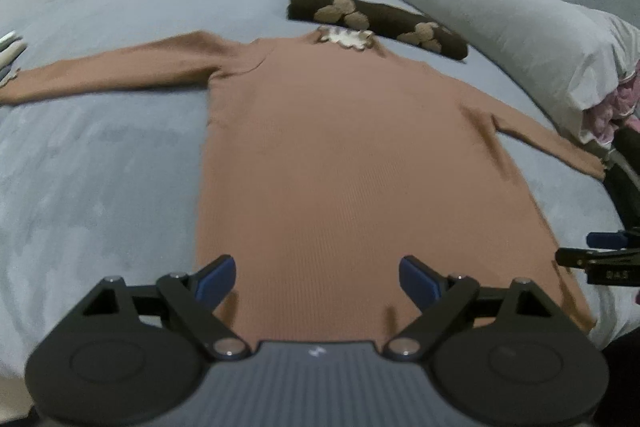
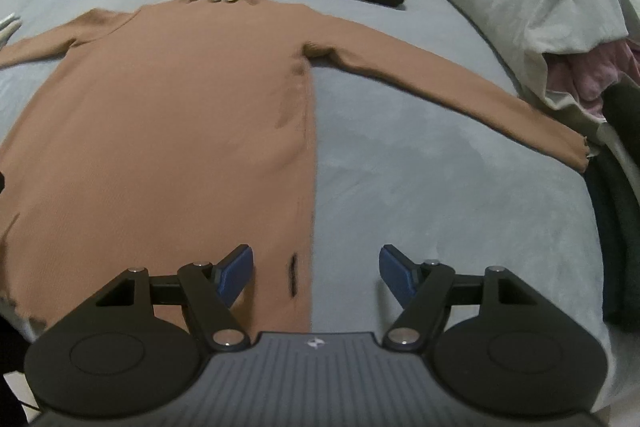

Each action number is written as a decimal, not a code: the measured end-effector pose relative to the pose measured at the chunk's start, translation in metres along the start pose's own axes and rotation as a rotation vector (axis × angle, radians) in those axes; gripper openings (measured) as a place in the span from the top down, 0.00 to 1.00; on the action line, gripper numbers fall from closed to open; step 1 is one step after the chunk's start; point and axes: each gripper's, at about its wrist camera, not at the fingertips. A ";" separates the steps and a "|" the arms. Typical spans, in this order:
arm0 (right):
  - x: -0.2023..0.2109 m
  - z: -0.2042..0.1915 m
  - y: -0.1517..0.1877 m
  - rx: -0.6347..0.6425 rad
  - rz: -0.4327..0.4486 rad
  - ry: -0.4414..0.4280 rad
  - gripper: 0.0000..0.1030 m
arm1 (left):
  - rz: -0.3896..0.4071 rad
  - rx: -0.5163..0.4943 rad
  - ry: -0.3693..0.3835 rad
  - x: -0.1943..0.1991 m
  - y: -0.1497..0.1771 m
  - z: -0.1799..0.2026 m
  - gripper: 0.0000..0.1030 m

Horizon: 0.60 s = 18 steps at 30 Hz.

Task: Fold clothes
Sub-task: 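Move the right tool to the sleeve cuff beside the grey pillow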

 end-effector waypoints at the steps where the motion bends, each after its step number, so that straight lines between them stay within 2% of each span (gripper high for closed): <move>1: -0.002 0.003 -0.004 -0.006 0.003 0.006 0.29 | 0.003 -0.008 0.007 -0.002 -0.005 0.003 0.12; 12: -0.039 0.051 -0.042 -0.092 0.021 0.072 0.29 | 0.021 -0.098 0.050 -0.036 -0.057 0.033 0.11; 18: -0.057 0.079 -0.062 -0.191 0.019 0.074 0.29 | 0.036 -0.125 0.051 -0.059 -0.087 0.047 0.10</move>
Point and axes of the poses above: each gripper's, at about its wrist camera, not at the fingertips, and x roughly against the way its jaws point, z to its right, y to its underside, and after that the axes turned 7 degrees about x, right-handed
